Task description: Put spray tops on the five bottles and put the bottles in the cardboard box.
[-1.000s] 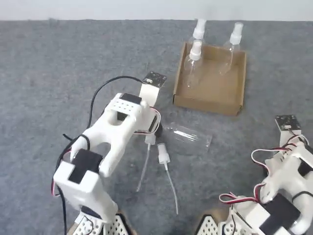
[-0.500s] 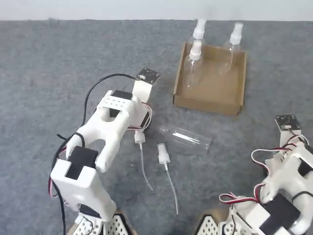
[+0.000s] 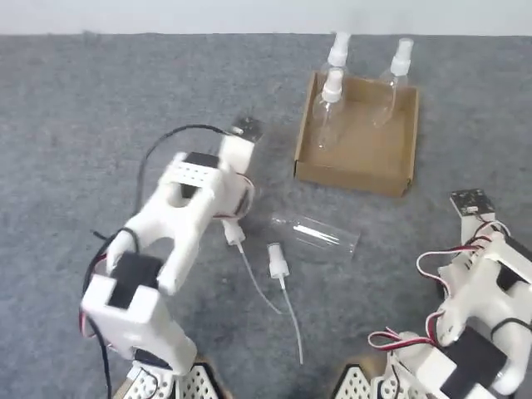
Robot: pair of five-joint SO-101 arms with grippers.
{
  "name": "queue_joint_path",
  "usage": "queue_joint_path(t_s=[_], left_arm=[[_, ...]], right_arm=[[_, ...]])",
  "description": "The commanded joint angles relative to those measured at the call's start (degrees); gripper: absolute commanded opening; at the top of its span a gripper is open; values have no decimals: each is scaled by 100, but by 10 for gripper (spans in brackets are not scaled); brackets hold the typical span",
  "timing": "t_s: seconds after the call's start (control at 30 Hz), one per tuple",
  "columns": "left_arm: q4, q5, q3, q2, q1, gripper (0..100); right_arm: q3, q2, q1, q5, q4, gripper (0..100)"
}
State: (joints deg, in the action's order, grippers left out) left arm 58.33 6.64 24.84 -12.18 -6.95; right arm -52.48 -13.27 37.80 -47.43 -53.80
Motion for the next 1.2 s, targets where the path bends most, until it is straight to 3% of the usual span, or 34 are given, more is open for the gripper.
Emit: queue_joint_path(t_s=[0.0, 0.2, 0.5, 0.63, 0.77, 1.17], left_arm=[[422, -466, -31, 1292, 422, 208], [826, -1451, 277, 2057, 422, 197], [176, -2505, 602, 976, 220, 195], [114, -2514, 479, 422, -44, 193], [105, -2462, 444, 105, -264, 124], [70, -923, 400, 1160, -141, 55]], right_arm=[[255, -259, -92, 299, -84, 106], [264, -259, -251, 352, -66, 106], [264, -259, -286, 360, -84, 106], [264, -259, -286, 360, -84, 106], [255, -259, -277, 360, -84, 106], [246, -259, -277, 352, -84, 106]])
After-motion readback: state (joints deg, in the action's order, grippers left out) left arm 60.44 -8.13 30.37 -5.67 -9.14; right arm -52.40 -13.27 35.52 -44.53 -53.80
